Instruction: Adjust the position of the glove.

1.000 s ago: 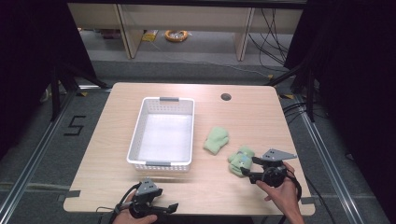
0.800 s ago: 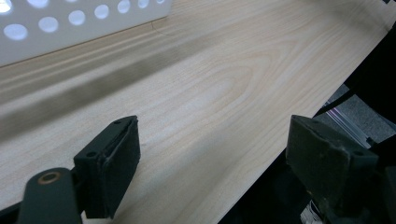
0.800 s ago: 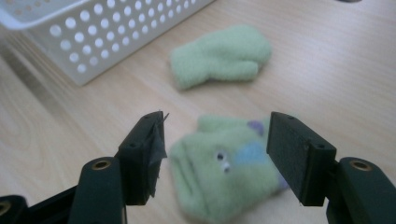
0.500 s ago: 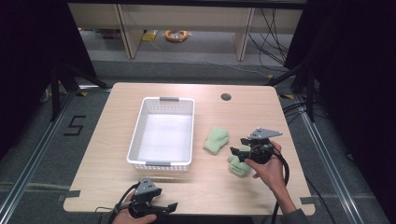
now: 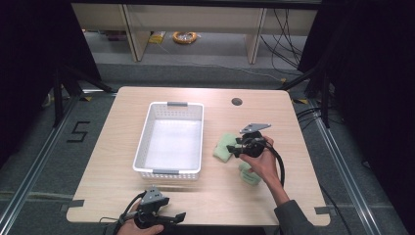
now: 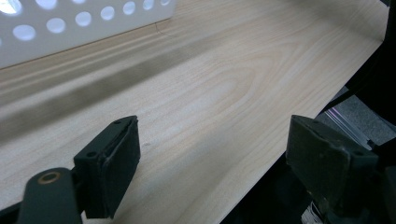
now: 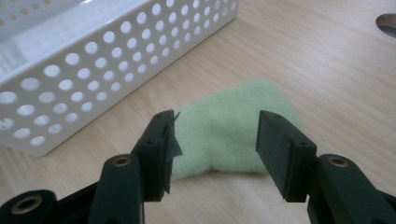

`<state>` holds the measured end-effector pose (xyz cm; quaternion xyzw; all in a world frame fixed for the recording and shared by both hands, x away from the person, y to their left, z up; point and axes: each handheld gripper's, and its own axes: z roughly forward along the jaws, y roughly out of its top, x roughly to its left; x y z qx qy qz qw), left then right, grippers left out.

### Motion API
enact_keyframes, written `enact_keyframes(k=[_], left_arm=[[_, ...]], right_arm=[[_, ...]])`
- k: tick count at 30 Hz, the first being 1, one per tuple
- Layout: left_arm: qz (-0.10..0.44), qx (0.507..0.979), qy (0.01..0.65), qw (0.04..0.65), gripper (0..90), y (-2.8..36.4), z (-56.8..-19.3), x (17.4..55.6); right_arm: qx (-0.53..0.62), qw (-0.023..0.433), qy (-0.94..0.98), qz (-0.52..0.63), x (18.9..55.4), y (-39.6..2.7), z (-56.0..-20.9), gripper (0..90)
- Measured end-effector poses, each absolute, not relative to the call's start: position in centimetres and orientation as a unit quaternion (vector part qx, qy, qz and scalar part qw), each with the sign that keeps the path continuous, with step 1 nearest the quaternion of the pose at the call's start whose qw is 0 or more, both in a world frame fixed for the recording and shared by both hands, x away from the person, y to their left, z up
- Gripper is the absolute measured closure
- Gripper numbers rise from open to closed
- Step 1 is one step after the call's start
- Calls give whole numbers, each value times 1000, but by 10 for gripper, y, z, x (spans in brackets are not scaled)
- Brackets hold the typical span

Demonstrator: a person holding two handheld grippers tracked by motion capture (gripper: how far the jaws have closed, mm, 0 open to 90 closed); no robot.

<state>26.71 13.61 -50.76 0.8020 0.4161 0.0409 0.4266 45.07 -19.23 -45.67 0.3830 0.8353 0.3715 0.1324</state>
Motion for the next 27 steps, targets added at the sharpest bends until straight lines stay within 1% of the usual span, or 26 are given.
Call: enact_keyframes(k=[1,3,5,6,8,11,12,13,15,16,17,19,21,22,23,25,26,27], left_arm=[[40,793,424,436,173,134,-508,267],[38,805,413,425,173,135,-507,267],[40,804,415,424,173,135,-508,267],[38,805,412,425,173,135,-508,267],[34,792,428,433,173,133,-509,266],[37,794,424,434,173,134,-508,266],[37,805,413,425,173,135,-507,267],[37,805,413,425,173,135,-507,267],[36,806,412,423,173,135,-508,267],[35,806,413,423,173,135,-508,267],[35,794,424,433,173,134,-509,266],[36,798,421,429,173,135,-508,266],[39,801,419,425,173,136,-508,266],[37,794,424,434,173,134,-508,266],[37,794,424,434,173,134,-508,266],[36,804,414,426,173,135,-508,267],[35,798,420,430,173,133,-508,266],[35,798,420,430,173,133,-508,266]], right_arm=[[379,136,836,372,454,-190,-460,494],[385,129,841,358,460,-184,-463,506],[381,133,841,361,463,-182,-466,514],[382,126,843,357,464,-180,-467,518],[378,131,847,350,467,-177,-470,524],[380,130,851,337,472,-175,-471,523],[386,130,850,333,475,-173,-474,524],[388,130,850,331,476,-171,-476,525],[387,127,855,320,477,-170,-476,539],[382,132,857,320,478,-168,-480,569],[375,127,868,298,480,-166,-484,581],[371,131,871,295,481,-165,-488,585],[376,117,871,295,482,-168,-491,609],[381,110,869,297,481,-169,-492,647],[381,110,869,297,481,-169,-492,647],[390,105,863,304,480,-171,-494,694],[391,109,860,309,480,-173,-497,741],[391,109,860,309,480,-173,-497,741]])
